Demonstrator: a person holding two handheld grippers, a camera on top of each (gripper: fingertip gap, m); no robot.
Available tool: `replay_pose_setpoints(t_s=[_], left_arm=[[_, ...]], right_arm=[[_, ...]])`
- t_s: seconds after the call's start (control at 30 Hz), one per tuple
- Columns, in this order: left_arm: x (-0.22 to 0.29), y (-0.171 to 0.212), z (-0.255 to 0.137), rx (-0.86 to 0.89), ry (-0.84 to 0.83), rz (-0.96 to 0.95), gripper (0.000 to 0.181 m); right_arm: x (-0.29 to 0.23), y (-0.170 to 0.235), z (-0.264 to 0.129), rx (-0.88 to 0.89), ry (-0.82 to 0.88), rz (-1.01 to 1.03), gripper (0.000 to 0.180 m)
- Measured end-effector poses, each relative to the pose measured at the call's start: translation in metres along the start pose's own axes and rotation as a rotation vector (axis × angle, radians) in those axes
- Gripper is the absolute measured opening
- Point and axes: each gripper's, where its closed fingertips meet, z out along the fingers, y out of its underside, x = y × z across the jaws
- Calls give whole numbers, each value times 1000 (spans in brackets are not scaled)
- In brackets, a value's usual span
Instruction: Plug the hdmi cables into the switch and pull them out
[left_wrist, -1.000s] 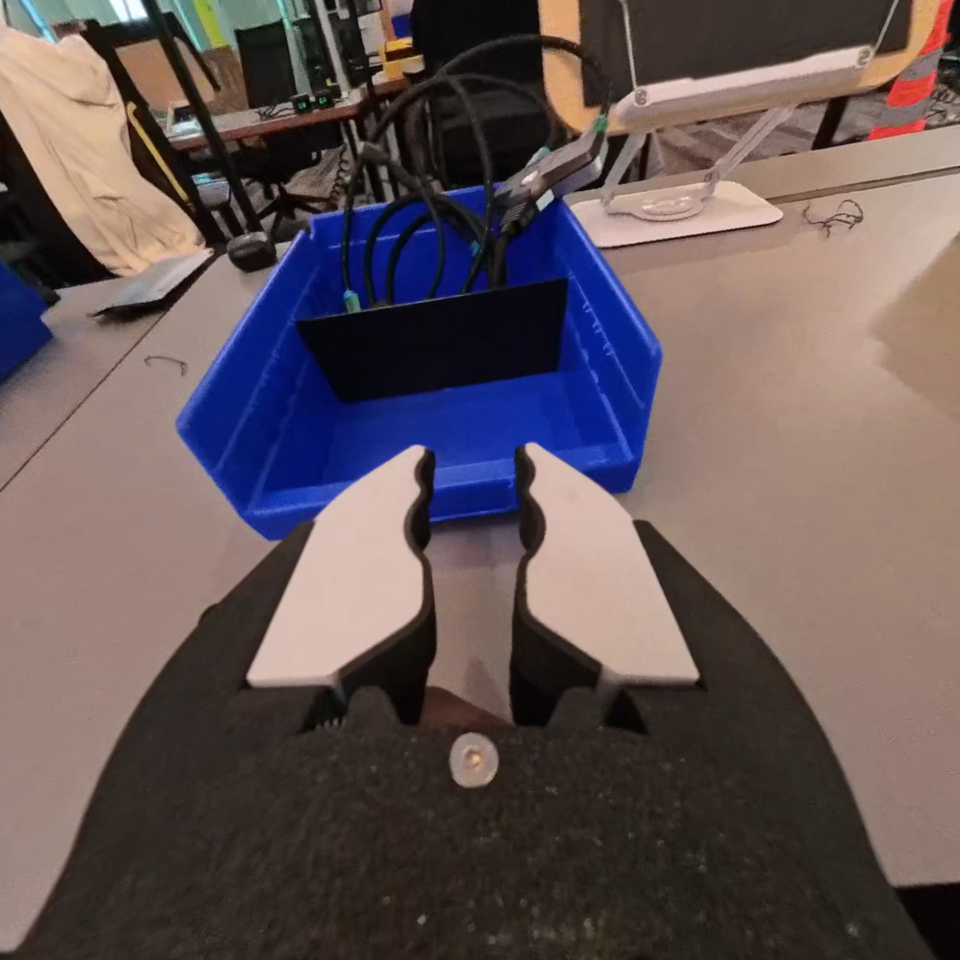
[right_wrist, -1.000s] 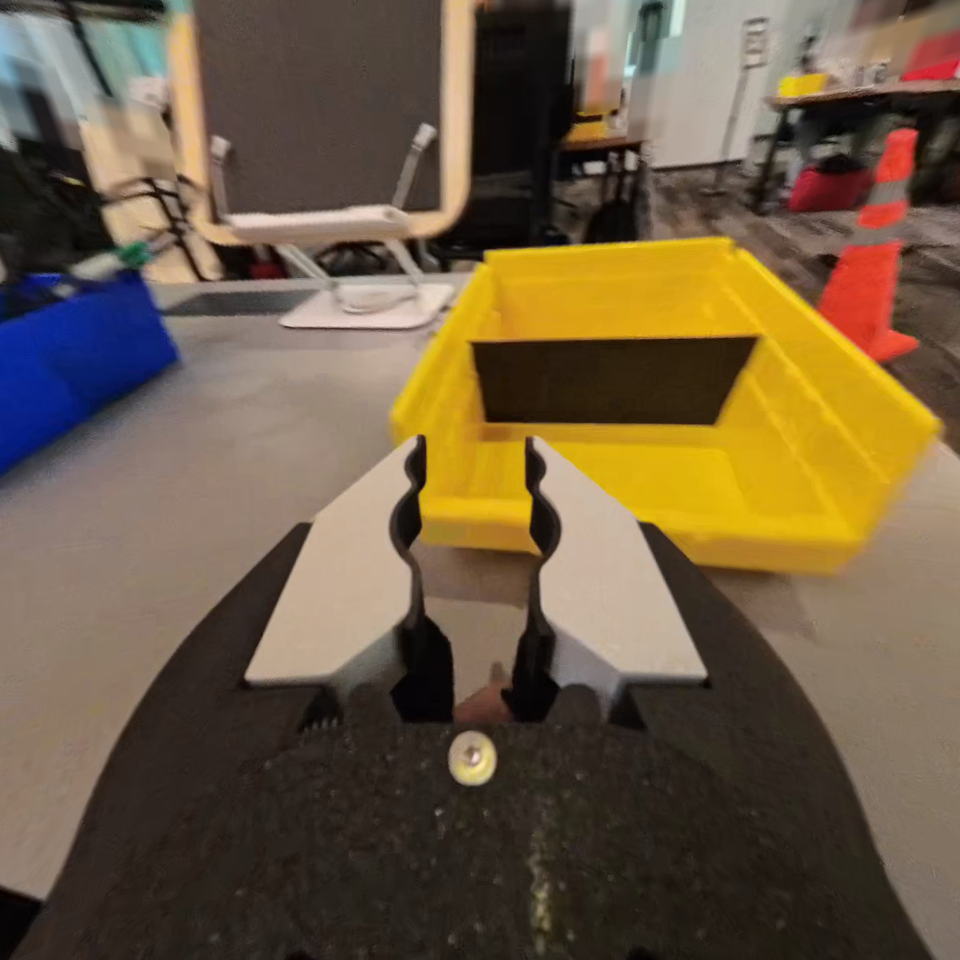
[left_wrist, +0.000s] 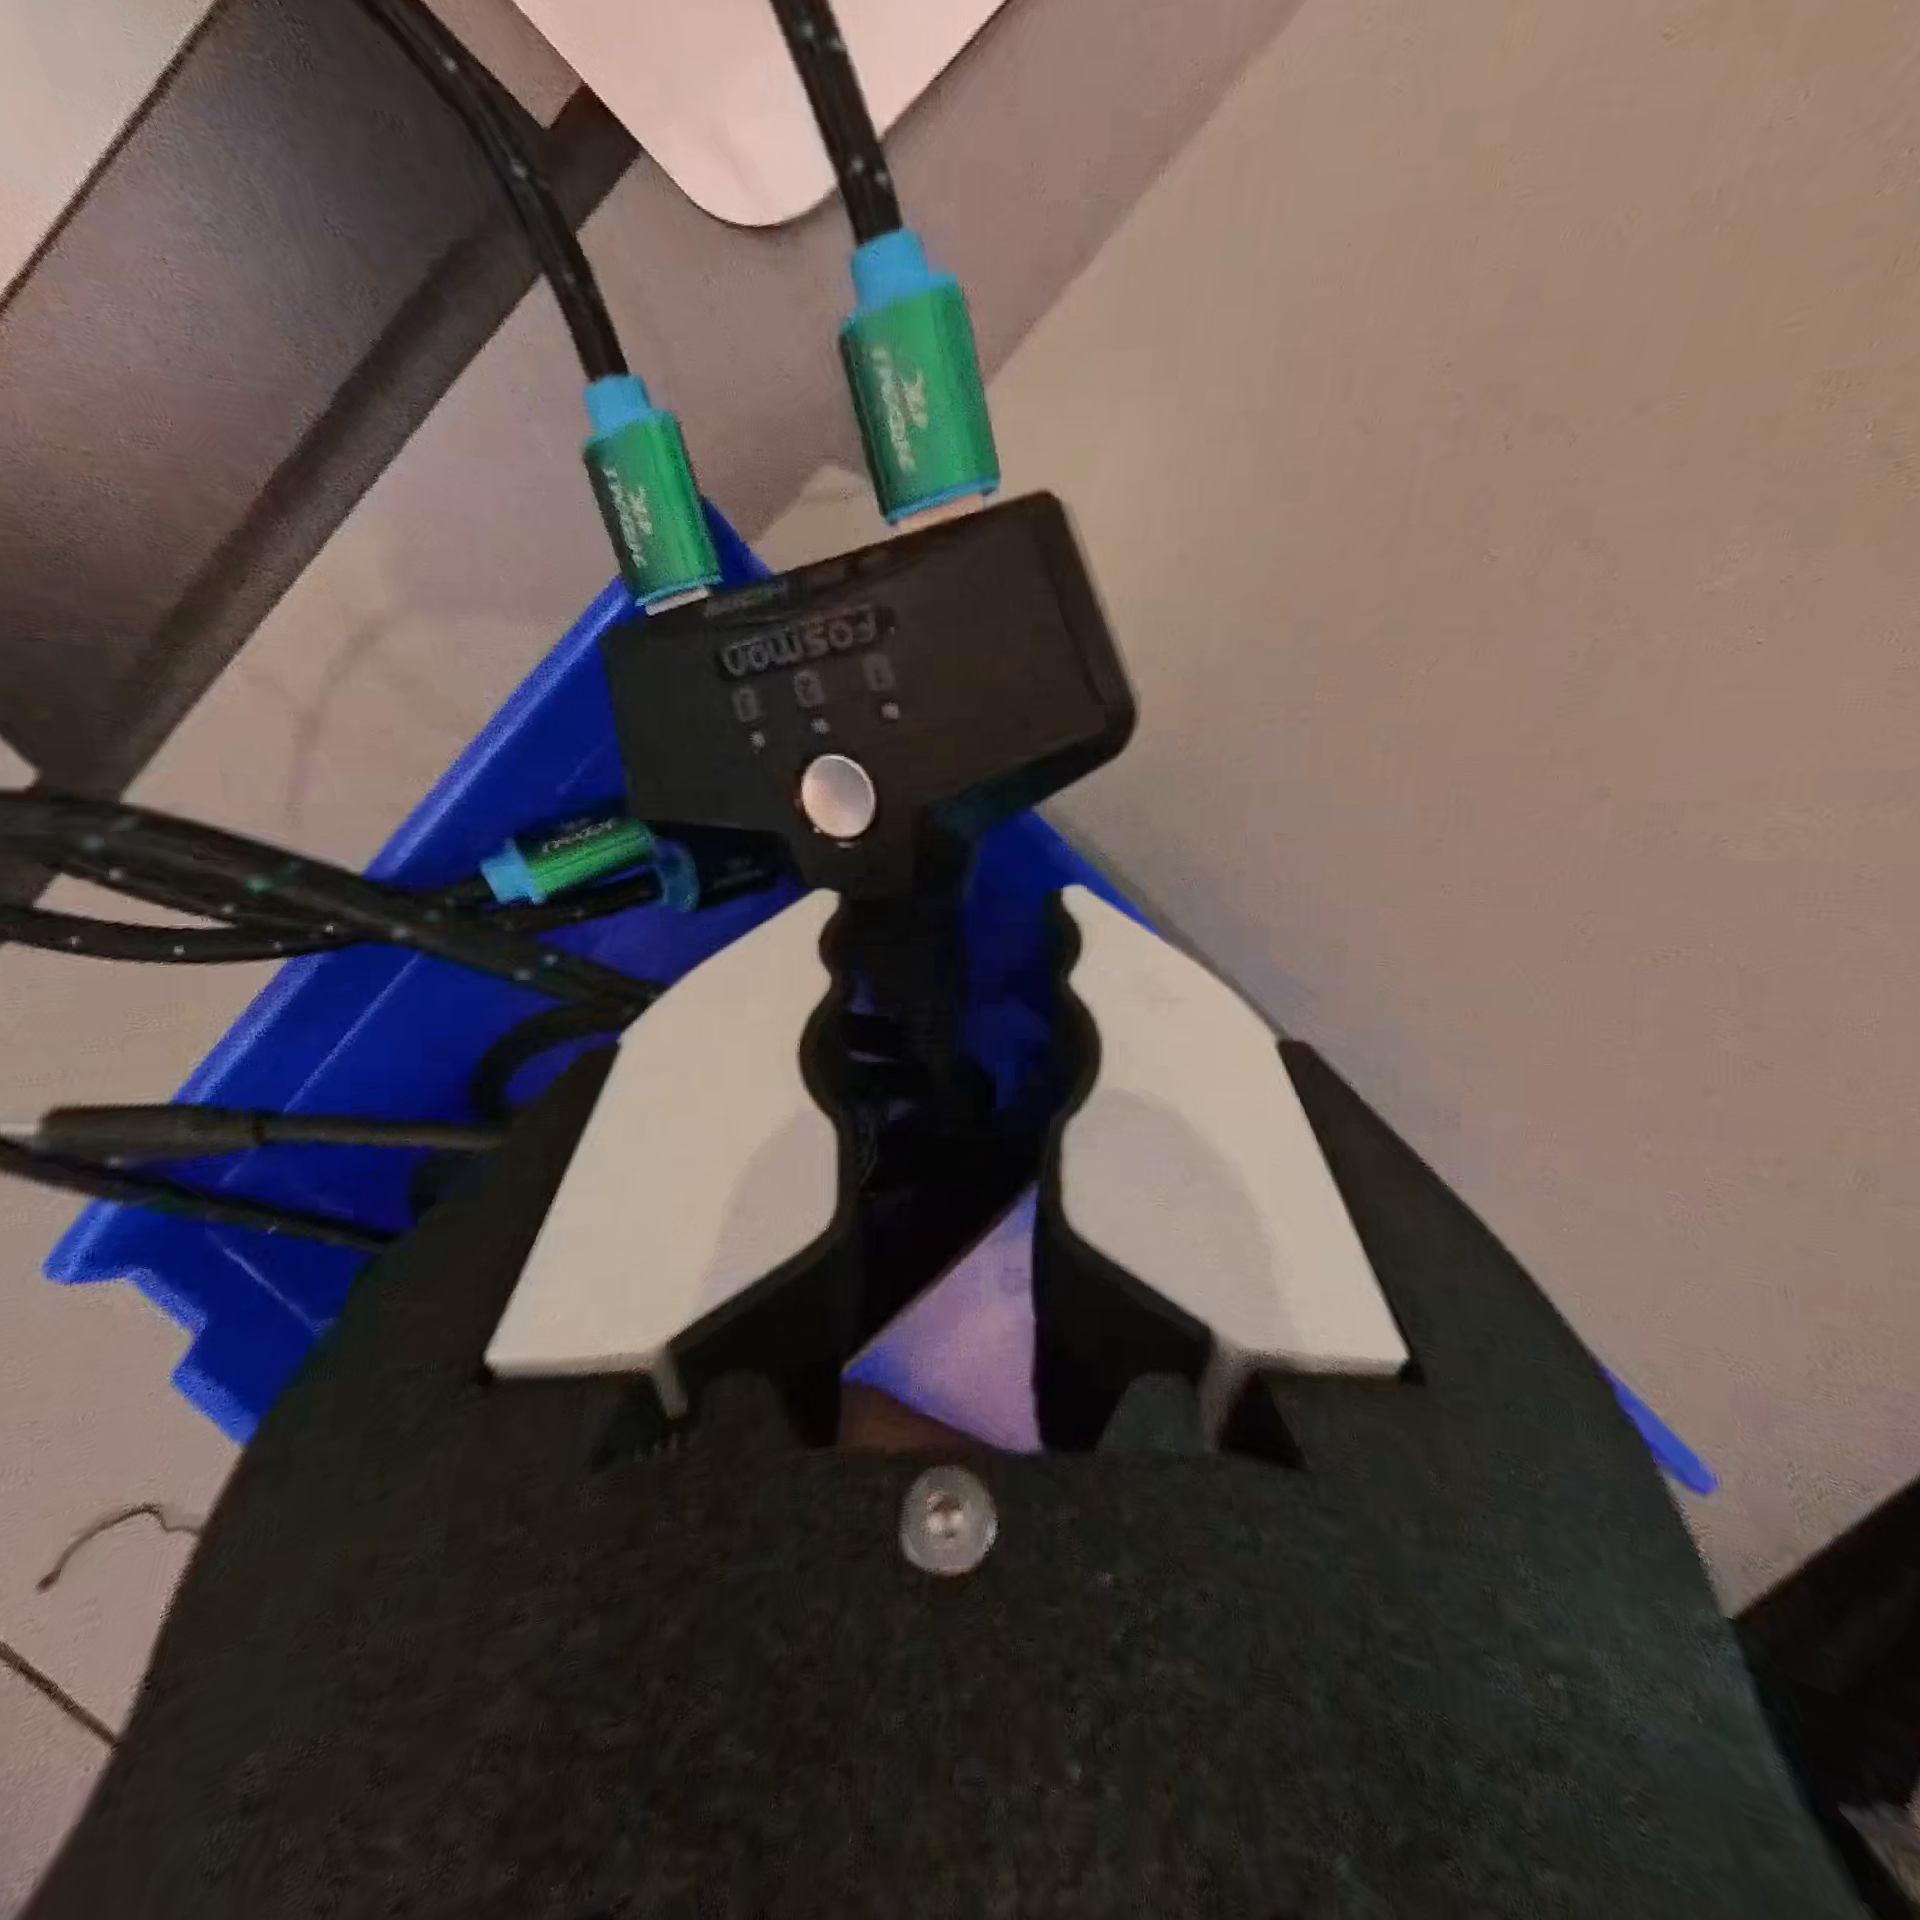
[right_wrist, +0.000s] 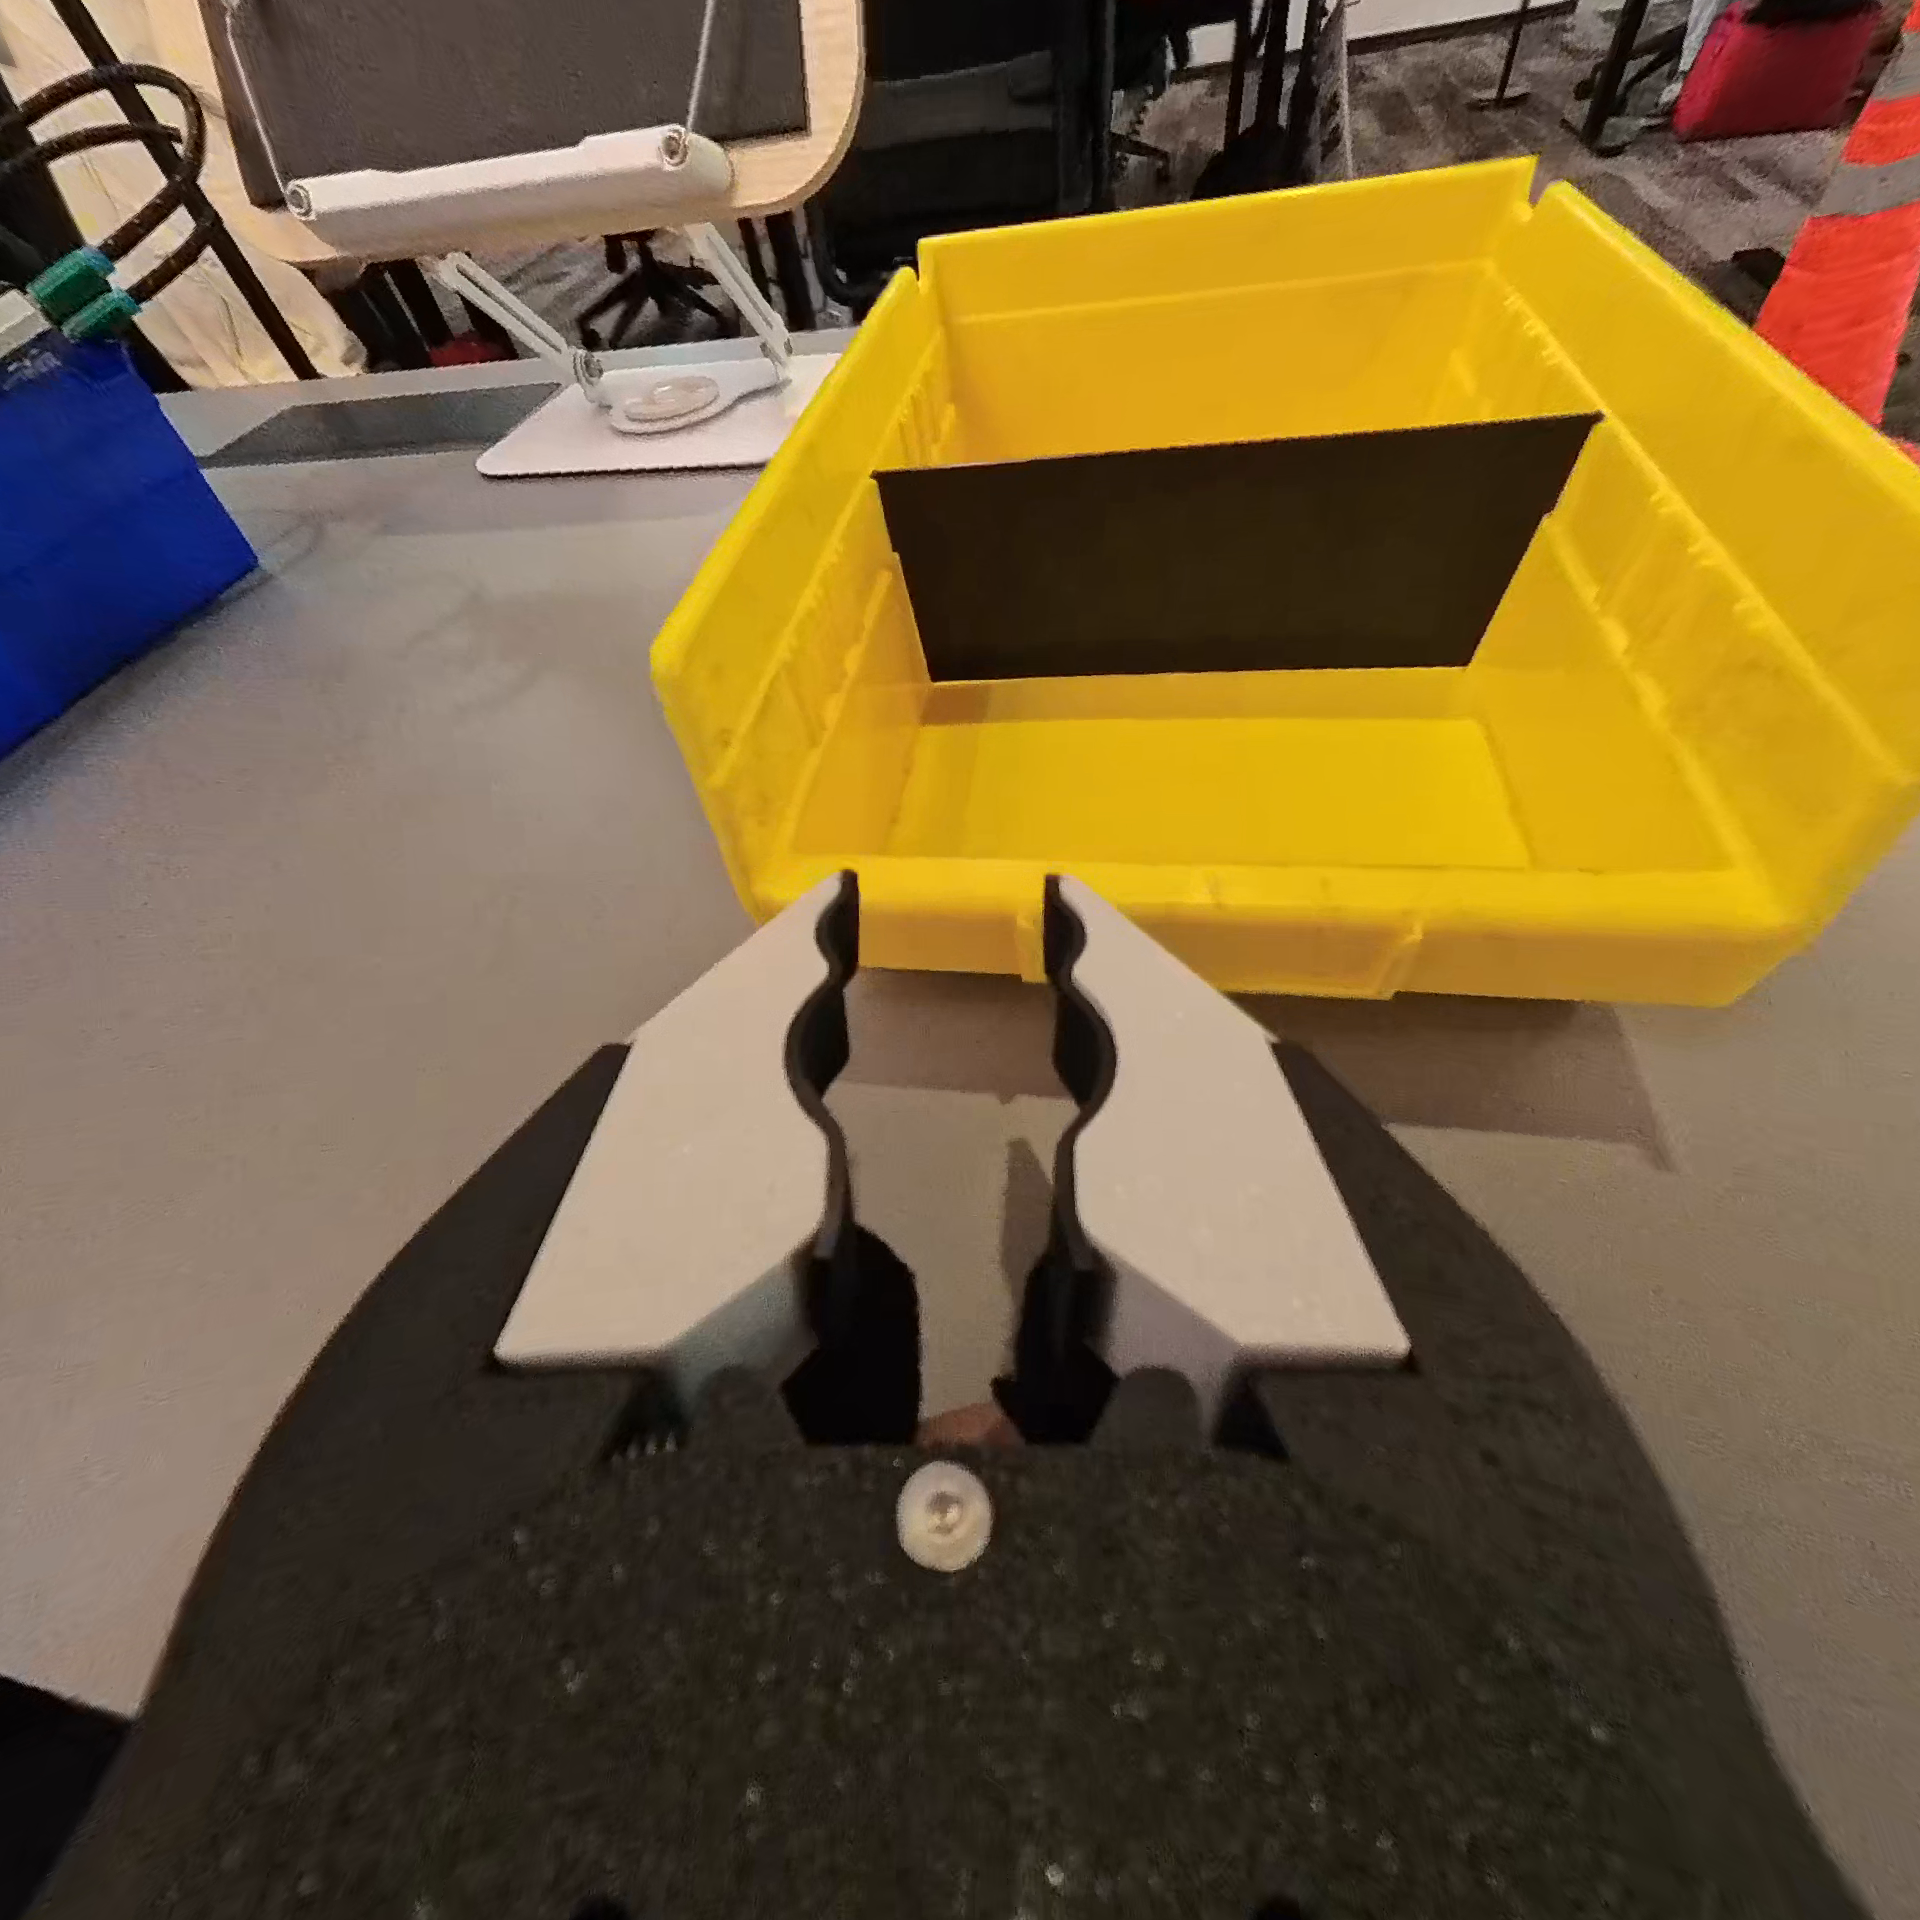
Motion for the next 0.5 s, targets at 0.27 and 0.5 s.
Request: replay_pose_setpoints(t_s=[0.27,0.5], left_arm=[[-13,19,11,-232,-115,281,42],[-13,28,22,-316,-156,241,36]], right_arm=[[11,10,-8,-29,-11,91,35],[10,14,-7,-43,-43,152,35]])
